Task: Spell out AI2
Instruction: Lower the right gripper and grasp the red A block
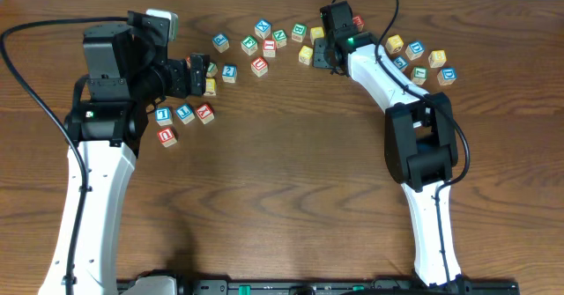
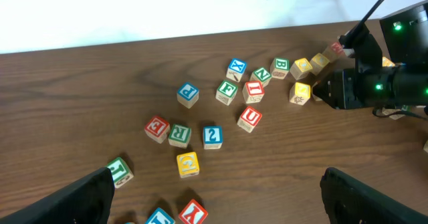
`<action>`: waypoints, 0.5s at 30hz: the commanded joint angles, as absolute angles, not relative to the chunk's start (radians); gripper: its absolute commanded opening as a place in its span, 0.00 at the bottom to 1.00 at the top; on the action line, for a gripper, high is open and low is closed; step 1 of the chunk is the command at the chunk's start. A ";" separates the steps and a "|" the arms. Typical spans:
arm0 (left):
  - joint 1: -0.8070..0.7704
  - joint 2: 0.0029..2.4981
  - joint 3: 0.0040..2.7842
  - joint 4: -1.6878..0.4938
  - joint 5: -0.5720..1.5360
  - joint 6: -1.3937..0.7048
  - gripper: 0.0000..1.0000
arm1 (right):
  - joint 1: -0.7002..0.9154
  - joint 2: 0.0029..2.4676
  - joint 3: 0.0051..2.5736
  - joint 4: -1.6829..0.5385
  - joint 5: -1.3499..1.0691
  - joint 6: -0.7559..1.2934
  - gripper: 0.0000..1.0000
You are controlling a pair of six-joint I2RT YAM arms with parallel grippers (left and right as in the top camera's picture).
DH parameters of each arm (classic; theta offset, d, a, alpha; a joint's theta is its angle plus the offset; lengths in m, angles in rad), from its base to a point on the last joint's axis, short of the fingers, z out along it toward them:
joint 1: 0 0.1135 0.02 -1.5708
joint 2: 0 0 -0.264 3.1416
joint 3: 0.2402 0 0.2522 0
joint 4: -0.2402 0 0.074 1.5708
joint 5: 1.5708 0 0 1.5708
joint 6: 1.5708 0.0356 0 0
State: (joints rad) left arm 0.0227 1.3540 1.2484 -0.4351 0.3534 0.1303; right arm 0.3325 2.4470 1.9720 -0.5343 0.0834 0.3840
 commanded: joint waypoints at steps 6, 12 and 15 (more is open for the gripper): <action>0.023 1.353 1.274 -0.434 0.355 0.122 0.98 | 0.349 2.441 1.967 -0.534 0.103 0.384 0.30; 0.023 1.353 1.274 -0.434 0.355 0.122 0.98 | 0.348 2.440 1.969 -0.529 0.103 0.361 0.29; 0.023 1.353 1.274 -0.434 0.355 0.122 0.98 | 0.349 2.434 1.974 -0.530 0.103 0.350 0.31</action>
State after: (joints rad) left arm 0.0227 1.3540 1.2484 -0.4351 0.3534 0.1303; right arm 0.3325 2.4470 1.9720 -0.5323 0.0868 0.3717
